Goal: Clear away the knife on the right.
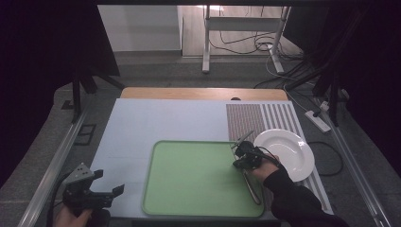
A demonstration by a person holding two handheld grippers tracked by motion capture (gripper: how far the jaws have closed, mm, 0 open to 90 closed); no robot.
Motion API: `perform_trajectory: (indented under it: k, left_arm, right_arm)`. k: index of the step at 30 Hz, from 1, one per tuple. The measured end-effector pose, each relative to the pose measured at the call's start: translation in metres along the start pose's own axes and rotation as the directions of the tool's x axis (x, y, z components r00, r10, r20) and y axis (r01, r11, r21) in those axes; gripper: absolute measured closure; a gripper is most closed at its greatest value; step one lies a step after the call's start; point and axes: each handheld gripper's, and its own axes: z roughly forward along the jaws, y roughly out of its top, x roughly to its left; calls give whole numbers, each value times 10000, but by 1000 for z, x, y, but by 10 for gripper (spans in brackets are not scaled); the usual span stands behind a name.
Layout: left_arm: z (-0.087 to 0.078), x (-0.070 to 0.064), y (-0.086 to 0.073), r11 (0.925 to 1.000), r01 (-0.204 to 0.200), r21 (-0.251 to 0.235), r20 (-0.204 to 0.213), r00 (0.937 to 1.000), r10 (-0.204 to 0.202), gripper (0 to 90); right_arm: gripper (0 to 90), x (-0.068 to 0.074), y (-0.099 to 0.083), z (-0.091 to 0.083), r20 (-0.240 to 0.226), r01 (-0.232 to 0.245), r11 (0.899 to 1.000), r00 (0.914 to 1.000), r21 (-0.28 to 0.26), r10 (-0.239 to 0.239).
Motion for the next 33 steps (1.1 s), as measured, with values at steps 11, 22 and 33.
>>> perform_trajectory:
  k: [11,22,33]
  left_arm:
    - [0,0,0,10000,1,-9,3,10000,-1,27]
    - [0,0,0,10000,21,1,38,10000,-21,27]
    - [0,1,0,10000,58,-2,89,9999,-58,27]
  right_arm:
    - [900,-20,-16,-9,385,-782,9969,9962,121,776]
    - [818,-23,-19,-13,27,-1499,9886,9887,-115,1499]
    - [602,-16,-14,-25,-44,-1400,9866,9901,-839,1401]
